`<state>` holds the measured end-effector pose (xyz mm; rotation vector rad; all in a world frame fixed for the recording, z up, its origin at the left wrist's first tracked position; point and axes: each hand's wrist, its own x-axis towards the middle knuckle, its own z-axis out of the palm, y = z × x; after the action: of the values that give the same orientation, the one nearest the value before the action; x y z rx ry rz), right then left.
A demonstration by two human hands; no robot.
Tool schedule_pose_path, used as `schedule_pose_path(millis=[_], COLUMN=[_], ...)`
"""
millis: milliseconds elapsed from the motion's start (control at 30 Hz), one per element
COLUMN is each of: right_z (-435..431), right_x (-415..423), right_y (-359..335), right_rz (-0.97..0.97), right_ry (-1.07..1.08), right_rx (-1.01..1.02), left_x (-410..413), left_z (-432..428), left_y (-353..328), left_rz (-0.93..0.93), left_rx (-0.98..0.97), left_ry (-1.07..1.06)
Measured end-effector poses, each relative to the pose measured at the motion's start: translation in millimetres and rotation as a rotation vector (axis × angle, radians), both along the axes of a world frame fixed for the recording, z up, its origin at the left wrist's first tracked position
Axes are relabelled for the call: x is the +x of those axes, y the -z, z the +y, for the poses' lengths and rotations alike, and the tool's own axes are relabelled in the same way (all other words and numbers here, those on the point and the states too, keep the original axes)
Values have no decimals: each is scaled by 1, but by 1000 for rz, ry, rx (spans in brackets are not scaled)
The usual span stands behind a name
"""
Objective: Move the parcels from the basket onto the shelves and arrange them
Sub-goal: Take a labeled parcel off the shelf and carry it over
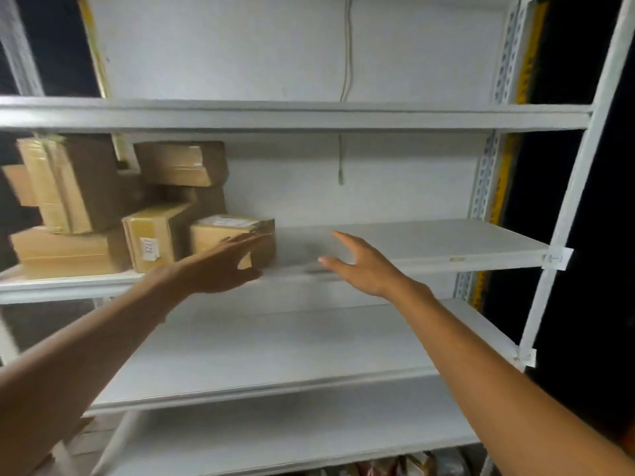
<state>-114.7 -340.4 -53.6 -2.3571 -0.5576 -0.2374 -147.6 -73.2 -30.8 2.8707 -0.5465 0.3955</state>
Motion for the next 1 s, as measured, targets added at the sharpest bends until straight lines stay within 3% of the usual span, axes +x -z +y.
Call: schedule_pose_path(millis=[367,667,833,1000], right_z=[116,148,160,171], right_x=[41,133,194,245], right_y=[-17,-8,7,24], right_rz=[-15,12,13,34], right_ry=[-97,-98,-157,-226], right_rx=[-60,-66,-12,44], left_x=[3,84,150,204], left_z=[151,157,152,161], left_y=[-4,22,31,43], left_rz=[-4,-89,-115,-155], left_rx=[-48,-53,165,146], left_ry=[-168,-81,-68,-59])
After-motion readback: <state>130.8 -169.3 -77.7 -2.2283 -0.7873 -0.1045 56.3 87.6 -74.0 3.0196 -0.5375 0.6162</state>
